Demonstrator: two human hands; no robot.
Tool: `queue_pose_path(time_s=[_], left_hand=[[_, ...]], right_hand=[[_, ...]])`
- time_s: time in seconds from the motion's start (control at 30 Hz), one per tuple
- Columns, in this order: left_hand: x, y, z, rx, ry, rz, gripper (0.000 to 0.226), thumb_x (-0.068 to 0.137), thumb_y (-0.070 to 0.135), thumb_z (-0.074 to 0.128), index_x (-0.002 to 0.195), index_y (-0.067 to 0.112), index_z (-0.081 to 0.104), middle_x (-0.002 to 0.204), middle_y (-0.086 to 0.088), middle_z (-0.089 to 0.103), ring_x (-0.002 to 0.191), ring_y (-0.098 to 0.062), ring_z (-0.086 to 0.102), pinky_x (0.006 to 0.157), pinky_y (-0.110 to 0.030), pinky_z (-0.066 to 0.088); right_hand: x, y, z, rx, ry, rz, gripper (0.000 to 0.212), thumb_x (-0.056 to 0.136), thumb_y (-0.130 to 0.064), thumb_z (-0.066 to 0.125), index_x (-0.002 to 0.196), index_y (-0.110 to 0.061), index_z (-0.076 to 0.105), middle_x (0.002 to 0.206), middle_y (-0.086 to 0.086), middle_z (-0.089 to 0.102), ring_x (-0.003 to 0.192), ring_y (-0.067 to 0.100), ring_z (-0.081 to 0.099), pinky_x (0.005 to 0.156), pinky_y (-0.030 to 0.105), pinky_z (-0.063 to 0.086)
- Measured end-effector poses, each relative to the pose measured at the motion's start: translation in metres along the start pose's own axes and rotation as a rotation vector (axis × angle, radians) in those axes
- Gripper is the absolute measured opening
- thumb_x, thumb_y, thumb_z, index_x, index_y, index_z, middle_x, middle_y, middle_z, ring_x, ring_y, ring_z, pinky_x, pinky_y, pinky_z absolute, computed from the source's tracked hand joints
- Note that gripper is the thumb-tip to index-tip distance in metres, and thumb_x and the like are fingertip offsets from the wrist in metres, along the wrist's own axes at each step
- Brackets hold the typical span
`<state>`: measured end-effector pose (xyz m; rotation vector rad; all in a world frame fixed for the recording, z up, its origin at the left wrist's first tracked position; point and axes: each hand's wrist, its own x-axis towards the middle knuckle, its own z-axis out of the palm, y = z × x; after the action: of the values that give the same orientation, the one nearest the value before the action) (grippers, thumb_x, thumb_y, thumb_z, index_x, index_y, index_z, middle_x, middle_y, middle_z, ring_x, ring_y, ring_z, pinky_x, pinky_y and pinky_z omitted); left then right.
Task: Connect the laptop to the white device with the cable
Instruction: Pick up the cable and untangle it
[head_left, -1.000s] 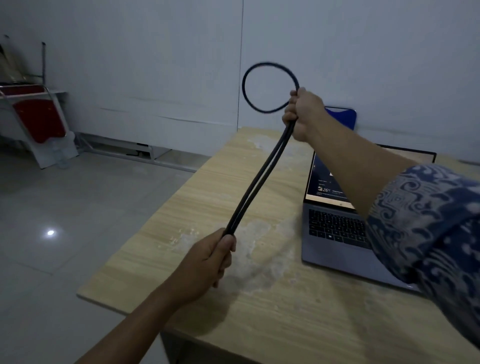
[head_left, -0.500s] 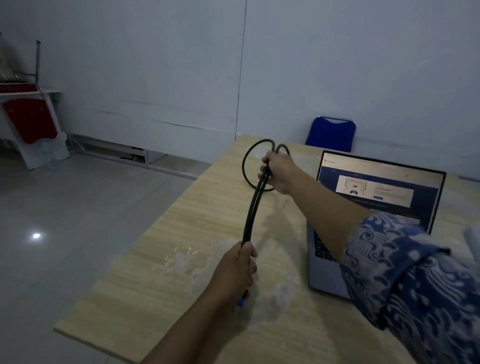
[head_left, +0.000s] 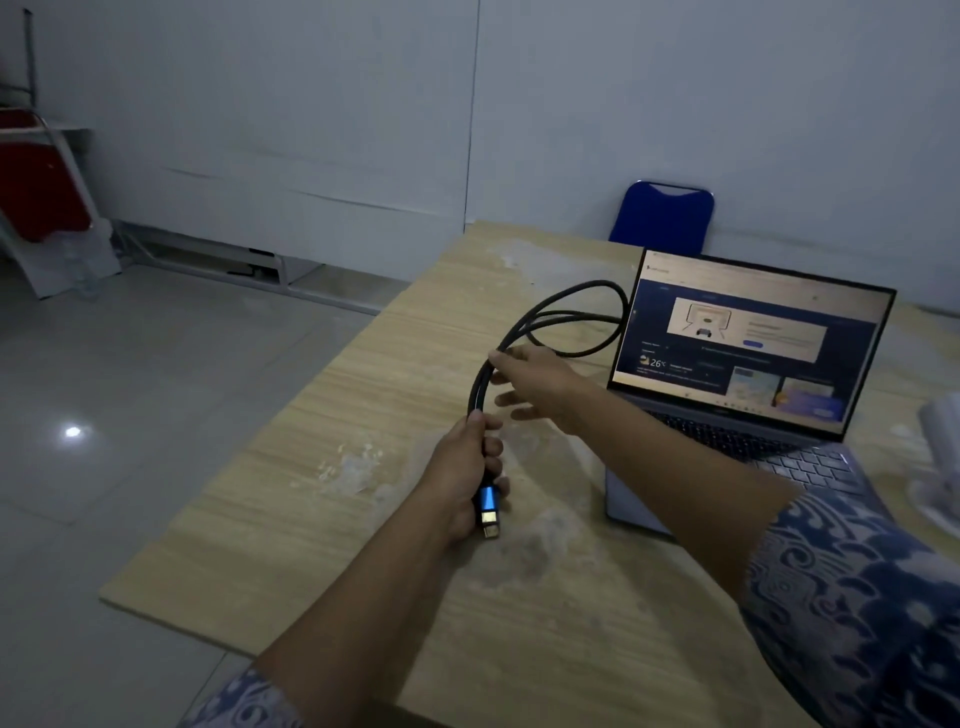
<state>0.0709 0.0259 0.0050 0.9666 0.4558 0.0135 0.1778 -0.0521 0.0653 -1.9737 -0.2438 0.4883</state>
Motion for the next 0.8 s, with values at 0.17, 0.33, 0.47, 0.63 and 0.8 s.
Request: queue_pose_path(time_s=[0.17,0.33,0.47,0.63,0.8], left_hand=[[-0.002,-0.004,-0.001,-0.015,0.006,0.04,0.032,0.104,0.036,0.038,0.097,0.016,0.061,0.058,0.006,0.045,0.044,-0.007,0.038,0.045,-0.025,0.039],[-0.004,-0.007,-0.003,-0.069,0.035,0.089,0.031,0.103,0.033,0.039,0.112,0.014,0.062,0.063,0.001,0.064,0.047,-0.013,0.055,0.055,-0.032,0.051],[-0.002,-0.014,-0.009,-0.153,0.155,0.248,0.029,0.104,0.035,0.038,0.105,0.023,0.064,0.098,0.004,0.078,0.085,-0.018,0.076,0.073,-0.042,0.06],[0.003,-0.006,-0.022,-0.427,0.28,0.339,0.035,0.105,0.042,0.032,0.098,0.024,0.061,0.101,-0.001,0.072,0.09,-0.021,0.069,0.071,-0.038,0.055],[0.003,-0.004,-0.022,-0.496,0.243,0.269,0.028,0.105,0.035,0.036,0.097,0.022,0.06,0.099,-0.006,0.065,0.085,-0.021,0.061,0.073,-0.038,0.051]], right_hand=[[0.003,-0.011,0.007,-0.136,0.114,-0.119,0.025,0.099,-0.037,0.055,0.104,-0.014,0.063,0.097,0.002,0.07,0.079,0.018,0.07,0.077,0.044,0.057],[0.02,-0.021,0.014,-0.296,0.138,-0.073,0.021,0.099,-0.02,0.047,0.11,-0.007,0.061,0.102,0.012,0.069,0.082,0.023,0.07,0.075,0.043,0.06],[0.028,-0.027,0.005,-0.236,0.109,-0.113,0.025,0.103,-0.018,0.039,0.124,-0.015,0.053,0.102,0.012,0.059,0.077,0.025,0.058,0.066,0.037,0.054],[0.037,-0.041,-0.023,-0.626,-0.011,-0.485,0.038,0.107,-0.025,0.034,0.142,-0.027,0.049,0.133,0.014,0.06,0.097,0.038,0.061,0.081,0.043,0.049],[0.068,-0.067,-0.046,-0.859,0.062,-0.65,0.04,0.106,-0.022,0.037,0.143,-0.023,0.051,0.11,0.005,0.058,0.08,0.015,0.054,0.074,0.038,0.041]])
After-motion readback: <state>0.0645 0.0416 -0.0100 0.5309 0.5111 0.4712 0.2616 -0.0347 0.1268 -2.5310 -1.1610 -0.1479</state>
